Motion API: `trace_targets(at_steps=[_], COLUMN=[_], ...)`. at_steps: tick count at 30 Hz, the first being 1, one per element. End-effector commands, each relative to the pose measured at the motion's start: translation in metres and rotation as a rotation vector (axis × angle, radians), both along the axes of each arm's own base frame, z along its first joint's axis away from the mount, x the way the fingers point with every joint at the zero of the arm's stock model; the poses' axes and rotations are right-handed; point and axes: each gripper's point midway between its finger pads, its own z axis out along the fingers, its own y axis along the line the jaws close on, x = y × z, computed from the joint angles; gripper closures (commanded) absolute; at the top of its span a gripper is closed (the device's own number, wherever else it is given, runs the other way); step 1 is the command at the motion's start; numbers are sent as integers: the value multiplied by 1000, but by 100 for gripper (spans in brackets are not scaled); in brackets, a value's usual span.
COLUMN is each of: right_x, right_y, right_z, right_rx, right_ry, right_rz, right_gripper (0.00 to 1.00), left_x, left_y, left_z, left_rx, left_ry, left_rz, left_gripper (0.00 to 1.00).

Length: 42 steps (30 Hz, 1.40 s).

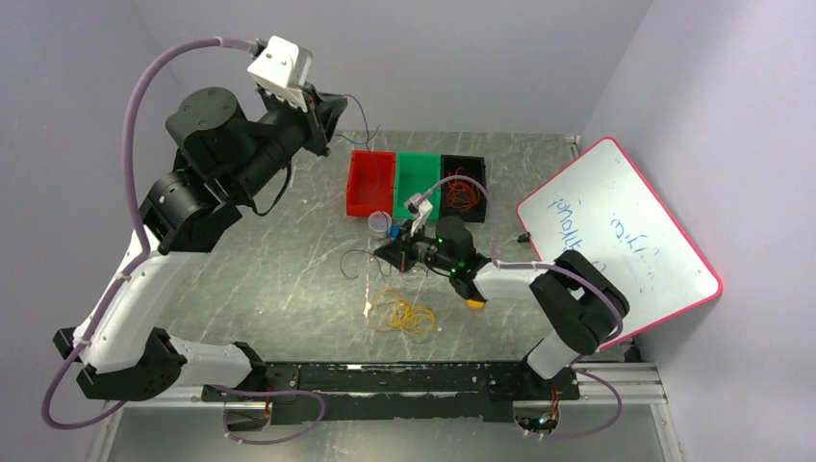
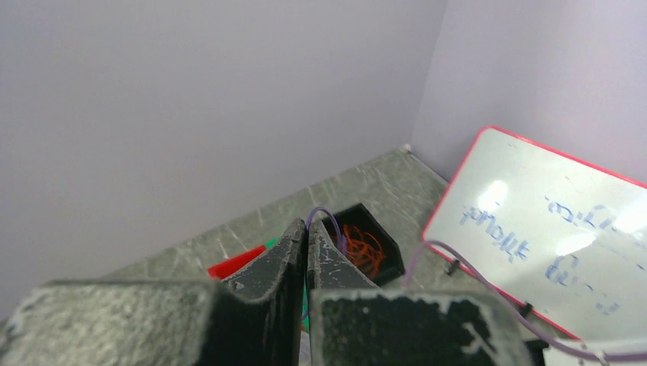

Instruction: Untangle the cables

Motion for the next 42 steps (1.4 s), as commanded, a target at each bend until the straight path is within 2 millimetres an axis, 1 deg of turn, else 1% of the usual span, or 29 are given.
trace_targets(at_steps=[1,4,6,8,10,12,13,16,18,19,20,21,22,24,25,29,30,32,36,38,39,40,42], right_x=[-3,-5,-4,-3,0,4,9,22,26,29,32,37,42,53,59,74,77,87,114,130,133,144,158], right_y=[-4,-4,-3,-3,-2,-1,2,7,7,6,4,1,-3,-9,-12,-22,-24,-33,-60,-76,-79,-92,-103], right_z=[-12,-17,-17,-16,-7,7,18,51,72,85,97,109,117,138,146,180,192,205,216,216,217,216,212], right_rx=[19,25,25,20,27,32,34,26,26,30,29,28,18,4,-6,-15,-10,-10,-3,15,29,27,10], right_ry=[16,34,34,33,15,-5,-20,-31,-36,-51,-64,-78,-82,-100,-103,-104,-113,-118,-108,-91,-90,-88,-93], right_rz=[-25,-22,-20,-22,-28,-36,-41,-68,-82,-98,-119,-147,-181,-232,-257,-307,-320,-357,-433,-462,-458,-487,-515], right_gripper=[100,100,100,100,100,100,100,100,100,100,100,100,100,100,100,100,100,100,100,100,100,100,100], left_x=[4,6,6,7,9,13,15,25,31,35,36,39,42,48,52,65,68,75,88,98,102,107,117], left_y=[27,37,42,47,50,50,48,41,35,32,31,28,27,25,24,18,17,16,6,-4,-9,-14,-26], left_z=[34,45,49,50,44,31,23,-15,-41,-58,-64,-76,-84,-96,-102,-117,-121,-129,-143,-152,-156,-160,-166], left_rx=[14,25,30,37,54,75,80,95,93,94,74,62,51,29,22,9,9,6,-3,5,6,7,4], left_ry=[-93,-122,-133,-135,-127,-106,-91,-21,42,81,101,125,143,169,181,215,221,236,270,287,293,299,310], left_rz=[116,161,183,205,227,241,245,247,217,202,184,167,155,134,124,59,51,33,-22,-50,-65,-79,-112], left_gripper=[93,93,93,93,93,93,93,93,93,93,93,93,93,93,93,93,93,93,93,93,93,93,93])
